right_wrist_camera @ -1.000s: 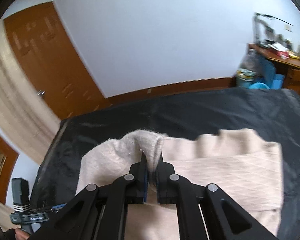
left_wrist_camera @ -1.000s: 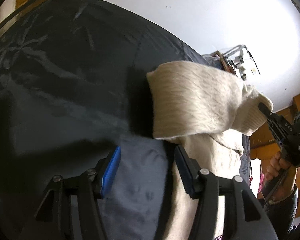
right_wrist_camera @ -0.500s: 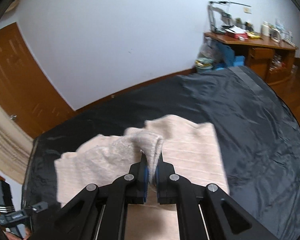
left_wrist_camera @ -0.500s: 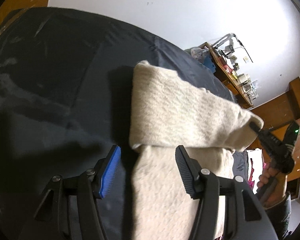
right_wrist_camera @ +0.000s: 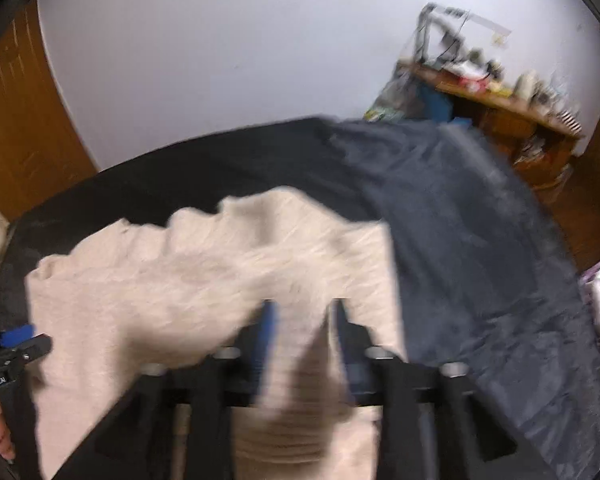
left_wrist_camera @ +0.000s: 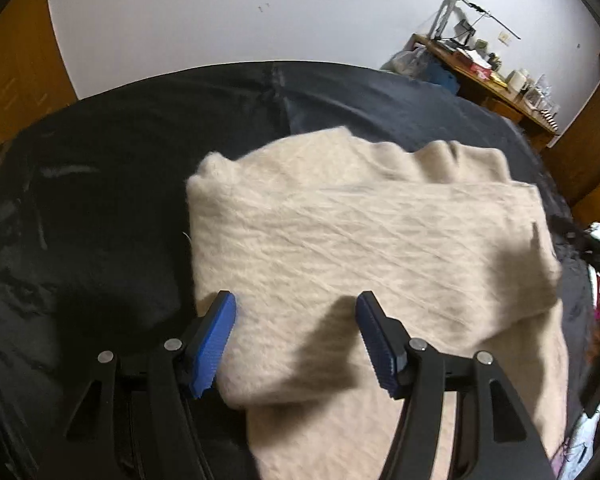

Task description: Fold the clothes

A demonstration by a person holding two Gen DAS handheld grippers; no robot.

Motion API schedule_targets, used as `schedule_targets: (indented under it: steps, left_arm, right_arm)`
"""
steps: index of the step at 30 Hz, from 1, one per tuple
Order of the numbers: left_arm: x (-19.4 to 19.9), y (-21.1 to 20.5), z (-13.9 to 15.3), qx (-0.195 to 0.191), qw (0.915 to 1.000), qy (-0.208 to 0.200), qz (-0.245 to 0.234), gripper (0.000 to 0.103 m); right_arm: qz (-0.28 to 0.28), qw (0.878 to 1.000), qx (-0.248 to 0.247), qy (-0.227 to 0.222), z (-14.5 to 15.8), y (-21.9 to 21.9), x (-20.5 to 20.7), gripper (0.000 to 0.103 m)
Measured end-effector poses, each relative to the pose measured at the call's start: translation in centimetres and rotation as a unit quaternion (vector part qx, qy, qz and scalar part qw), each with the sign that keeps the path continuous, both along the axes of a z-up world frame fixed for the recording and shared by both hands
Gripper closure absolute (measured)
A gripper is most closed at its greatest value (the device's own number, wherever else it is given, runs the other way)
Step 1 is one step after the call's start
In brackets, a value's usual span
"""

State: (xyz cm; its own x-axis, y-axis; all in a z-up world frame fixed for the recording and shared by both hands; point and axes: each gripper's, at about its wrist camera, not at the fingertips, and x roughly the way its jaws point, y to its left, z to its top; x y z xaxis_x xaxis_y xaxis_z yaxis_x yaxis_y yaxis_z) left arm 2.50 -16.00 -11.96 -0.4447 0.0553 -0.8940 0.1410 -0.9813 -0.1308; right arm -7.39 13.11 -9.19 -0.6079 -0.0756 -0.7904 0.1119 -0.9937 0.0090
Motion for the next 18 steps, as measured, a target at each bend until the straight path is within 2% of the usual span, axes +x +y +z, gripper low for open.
schedule_targets:
  steps: [1,5,7,9,11,13,15,18]
  left_arm:
    - [-0.1,-0.3,-0.1,0.005,1.0000,-0.002,0.007,0.035]
    - [-0.3,-1.6,-0.1,0.032,0.9988,-0.006,0.036,0.035]
    - [-0.5,-1.7,0.2,0.046,0.9980,0.000,0.044,0.035]
    - [-0.8,-1.6,0.2,0.044,0.9982,0.002,0.040,0.034]
    - [-1.4,-1.0,-0.4,0.028,0.9990,-0.005,0.035,0.033]
    - [-1.7,-0.9,-1.1,0.021,0.9991,-0.012,0.035,0.031]
    - [-1.8,-1.4,-1.9,0.033,0.9985,-0.018,0.039,0.026]
    - [-1.5,-2.5,-2.6,0.065,0.9966,-0.015,0.048,0.024]
  right_arm:
    - [-0.010,1.000,0.005,0.014,0.4,0.5,0.3,0.030]
    - [0.021,0.998,-0.033,0.044,2.2,1.3,1.8,0.030]
    - [0.066,0.995,-0.057,0.041,2.6,0.4,2.6,0.030]
    - [0.110,0.992,-0.051,0.020,2.2,-1.4,3.0,0.030]
    - [0.131,0.991,-0.021,-0.012,0.5,-3.0,3.1,0.030]
    - [0.126,0.991,-0.001,-0.046,-1.4,-3.8,2.4,0.030]
    - [0.108,0.991,0.000,-0.084,-3.3,-3.6,1.7,0.030]
    - [0.100,0.992,-0.002,-0.083,-4.0,-3.4,1.4,0.029]
